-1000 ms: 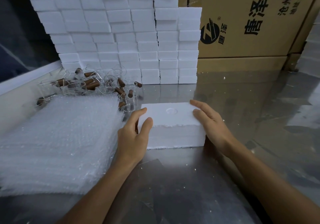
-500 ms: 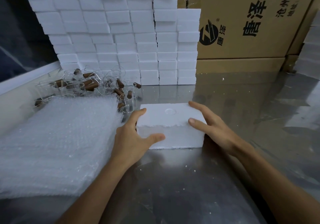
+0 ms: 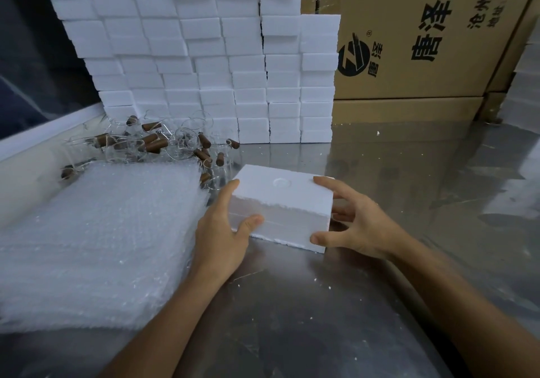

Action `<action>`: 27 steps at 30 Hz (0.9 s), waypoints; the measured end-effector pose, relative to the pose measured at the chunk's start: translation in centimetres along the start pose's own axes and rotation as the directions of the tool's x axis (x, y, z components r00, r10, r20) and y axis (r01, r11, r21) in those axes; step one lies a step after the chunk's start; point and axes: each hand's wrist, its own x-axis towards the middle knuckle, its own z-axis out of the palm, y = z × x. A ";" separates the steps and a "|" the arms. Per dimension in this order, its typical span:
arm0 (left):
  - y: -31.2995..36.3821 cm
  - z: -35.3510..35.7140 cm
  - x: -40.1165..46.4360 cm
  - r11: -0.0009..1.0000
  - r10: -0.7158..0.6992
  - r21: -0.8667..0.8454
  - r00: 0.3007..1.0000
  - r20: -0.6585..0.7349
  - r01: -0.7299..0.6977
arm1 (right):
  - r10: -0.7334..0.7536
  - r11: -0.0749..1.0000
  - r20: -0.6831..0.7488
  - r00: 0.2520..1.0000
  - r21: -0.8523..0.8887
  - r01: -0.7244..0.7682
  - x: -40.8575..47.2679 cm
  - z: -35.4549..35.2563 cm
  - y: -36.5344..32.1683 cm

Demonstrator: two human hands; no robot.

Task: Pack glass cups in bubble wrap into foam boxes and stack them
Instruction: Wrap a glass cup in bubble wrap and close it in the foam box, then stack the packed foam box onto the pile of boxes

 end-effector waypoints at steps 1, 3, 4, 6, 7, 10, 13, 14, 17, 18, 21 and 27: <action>0.0 0.0 0.0 1.000 -0.001 -0.002 1.000 0.001 0.001 | -0.007 1.000 -0.020 1.000 0.018 0.008 0.0 0.1 0.1; 0.0 0.0 -0.1 1.000 0.007 0.005 1.000 0.006 -0.007 | -0.012 0.999 -0.073 0.997 0.045 0.016 0.0 0.4 0.2; 0.1 0.1 -0.1 1.000 0.008 0.007 1.000 0.006 -0.008 | -0.011 0.998 -0.096 0.995 0.056 0.017 0.0 0.6 0.2; 0.2 0.2 -0.2 1.000 -0.016 0.022 1.000 0.004 0.016 | 0.005 0.997 -0.154 0.988 0.078 0.007 0.1 0.8 0.2; 0.1 0.3 -0.2 0.999 -0.029 0.045 1.000 0.004 0.028 | 0.022 0.998 -0.205 0.979 0.065 -0.009 0.1 0.7 0.3; -0.3 0.3 -0.2 0.982 -0.044 0.185 0.996 0.075 0.030 | 0.097 0.986 -0.432 0.897 -0.084 -0.147 0.4 -1.1 1.1; -0.1 0.7 -0.5 0.921 0.010 0.380 0.983 0.185 -0.081 | 0.177 0.929 -0.643 0.745 -0.140 -0.342 0.8 -2.9 2.5; 0.0 0.9 -0.5 0.889 0.051 0.436 0.976 0.212 -0.142 | 0.196 0.916 -0.685 0.702 -0.129 -0.381 1.1 -3.0 2.9; 0.3 1.1 -0.5 0.823 0.148 0.503 0.955 0.258 -0.264 | 0.192 0.893 -0.739 0.646 -0.143 -0.428 2.6 -2.7 3.8; 0.4 1.1 -0.4 0.814 0.159 0.510 0.952 0.261 -0.276 | 0.183 0.889 -0.748 0.638 -0.151 -0.433 3.4 -2.6 4.1; 0.6 1.0 -0.4 0.788 0.160 0.539 0.945 0.287 -0.297 | 0.190 0.865 -0.777 0.601 -0.158 -0.477 6.3 -3.2 5.1; 2.2 1.6 0.7 0.758 0.061 0.601 0.944 0.323 -0.254 | 0.239 0.827 -0.792 0.562 -0.138 -0.546 13.0 -6.4 8.1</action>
